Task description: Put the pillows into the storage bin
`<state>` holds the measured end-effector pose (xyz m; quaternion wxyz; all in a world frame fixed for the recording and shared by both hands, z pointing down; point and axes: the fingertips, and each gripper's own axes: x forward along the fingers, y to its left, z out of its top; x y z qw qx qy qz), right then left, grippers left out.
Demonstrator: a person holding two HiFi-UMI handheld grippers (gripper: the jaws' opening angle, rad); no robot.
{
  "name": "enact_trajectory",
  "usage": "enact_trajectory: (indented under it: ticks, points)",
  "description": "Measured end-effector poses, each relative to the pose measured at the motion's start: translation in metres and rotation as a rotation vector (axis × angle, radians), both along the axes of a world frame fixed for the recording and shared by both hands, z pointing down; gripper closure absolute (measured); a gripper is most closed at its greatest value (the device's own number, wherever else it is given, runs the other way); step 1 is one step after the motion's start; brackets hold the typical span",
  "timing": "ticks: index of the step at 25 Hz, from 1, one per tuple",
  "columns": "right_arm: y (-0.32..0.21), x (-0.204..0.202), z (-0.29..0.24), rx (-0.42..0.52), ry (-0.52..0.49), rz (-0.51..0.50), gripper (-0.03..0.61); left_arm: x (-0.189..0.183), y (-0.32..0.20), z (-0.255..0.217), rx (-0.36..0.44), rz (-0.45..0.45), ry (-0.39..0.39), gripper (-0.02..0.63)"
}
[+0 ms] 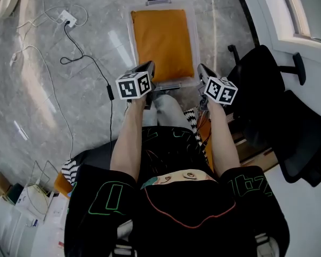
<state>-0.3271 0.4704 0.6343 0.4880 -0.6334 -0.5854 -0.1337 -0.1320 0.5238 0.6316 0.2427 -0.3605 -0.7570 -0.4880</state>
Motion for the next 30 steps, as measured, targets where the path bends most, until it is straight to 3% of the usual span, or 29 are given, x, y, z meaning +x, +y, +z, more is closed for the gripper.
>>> enact_trajectory:
  ticks: [4,10,15,20,25,30]
  points:
    - [-0.007,0.021,-0.028,-0.098,0.054,-0.013,0.575,-0.014,-0.003,-0.018,-0.025,0.081,-0.042,0.618]
    - [-0.024,0.040,-0.056,-0.148,-0.060,0.046,0.575,-0.025,-0.017,-0.040,-0.092,0.288,-0.032,0.620]
    - [-0.045,0.046,-0.085,-0.218,-0.154,0.228,0.575,-0.030,-0.026,-0.074,-0.251,0.489,-0.041,0.620]
    - [-0.069,0.060,-0.120,-0.271,-0.252,0.384,0.575,-0.028,-0.032,-0.104,-0.357,0.623,-0.057,0.620]
    - [-0.114,0.069,-0.150,-0.300,-0.357,0.521,0.575,-0.039,-0.059,-0.138,-0.449,0.779,-0.131,0.620]
    - [-0.187,0.062,-0.186,-0.293,-0.489,0.689,0.575,-0.080,-0.123,-0.176,-0.488,0.979,-0.282,0.618]
